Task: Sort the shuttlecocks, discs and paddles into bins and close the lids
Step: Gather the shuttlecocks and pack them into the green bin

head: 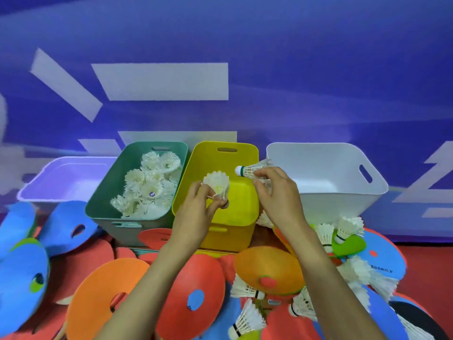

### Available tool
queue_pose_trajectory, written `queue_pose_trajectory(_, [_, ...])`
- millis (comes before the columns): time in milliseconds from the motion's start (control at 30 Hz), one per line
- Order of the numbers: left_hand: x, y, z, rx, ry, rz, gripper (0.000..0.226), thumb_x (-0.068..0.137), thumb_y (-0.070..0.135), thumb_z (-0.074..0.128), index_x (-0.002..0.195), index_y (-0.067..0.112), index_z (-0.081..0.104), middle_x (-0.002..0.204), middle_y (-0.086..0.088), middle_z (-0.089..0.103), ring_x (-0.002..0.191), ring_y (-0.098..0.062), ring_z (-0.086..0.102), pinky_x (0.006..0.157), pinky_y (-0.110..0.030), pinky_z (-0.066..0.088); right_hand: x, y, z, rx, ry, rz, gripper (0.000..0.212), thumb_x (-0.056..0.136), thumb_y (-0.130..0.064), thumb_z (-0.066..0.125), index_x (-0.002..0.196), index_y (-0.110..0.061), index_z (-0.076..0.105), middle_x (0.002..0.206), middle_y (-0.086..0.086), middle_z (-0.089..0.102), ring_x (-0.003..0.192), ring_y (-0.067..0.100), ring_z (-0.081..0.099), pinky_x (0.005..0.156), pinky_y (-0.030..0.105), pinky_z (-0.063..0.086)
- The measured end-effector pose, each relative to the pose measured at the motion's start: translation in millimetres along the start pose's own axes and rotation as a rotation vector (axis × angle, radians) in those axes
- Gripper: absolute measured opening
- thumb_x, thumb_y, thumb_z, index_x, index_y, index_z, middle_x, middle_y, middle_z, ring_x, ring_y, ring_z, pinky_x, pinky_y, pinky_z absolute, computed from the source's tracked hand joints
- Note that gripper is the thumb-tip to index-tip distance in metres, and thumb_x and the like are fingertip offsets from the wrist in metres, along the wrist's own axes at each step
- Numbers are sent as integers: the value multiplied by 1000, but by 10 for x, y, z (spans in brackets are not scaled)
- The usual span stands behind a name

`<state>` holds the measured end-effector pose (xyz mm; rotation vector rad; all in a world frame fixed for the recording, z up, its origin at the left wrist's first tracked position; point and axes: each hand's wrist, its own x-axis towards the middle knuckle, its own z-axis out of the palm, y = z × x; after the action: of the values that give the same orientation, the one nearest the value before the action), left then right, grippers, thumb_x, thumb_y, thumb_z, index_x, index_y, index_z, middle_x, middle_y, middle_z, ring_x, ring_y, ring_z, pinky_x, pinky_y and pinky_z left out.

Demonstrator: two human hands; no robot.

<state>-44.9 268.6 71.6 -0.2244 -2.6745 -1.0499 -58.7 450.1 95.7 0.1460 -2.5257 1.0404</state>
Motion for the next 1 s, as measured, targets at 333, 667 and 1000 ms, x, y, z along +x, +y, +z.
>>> queue_pose_trajectory(333, [554,-1442,-1131,85,221,-116,6,88,13,62,89,7,64,145,-17,29,135,-34,29,102,-37,32,510,-1030,1253,13,-126,-115,23,89,-11,59,111,-11,65,117,3,61,108,20,57,86,25,40])
queue_pose_trajectory(667, [794,-2477,-1363,134,-56,-222,20,95,32,50,95,17,63,137,2,37,98,-25,58,76,-32,42,710,-1308,2444,-273,-414,50,35,97,-23,44,129,-15,54,134,2,51,118,20,51,94,31,43])
queue_pose_trajectory(1000, [1138,-2723,-1224,68,-79,-182,16,95,22,51,97,12,64,148,2,33,114,-24,54,81,-32,42,726,-1226,2916,-397,-711,116,34,98,-19,40,128,-12,55,135,7,51,117,24,52,96,35,44])
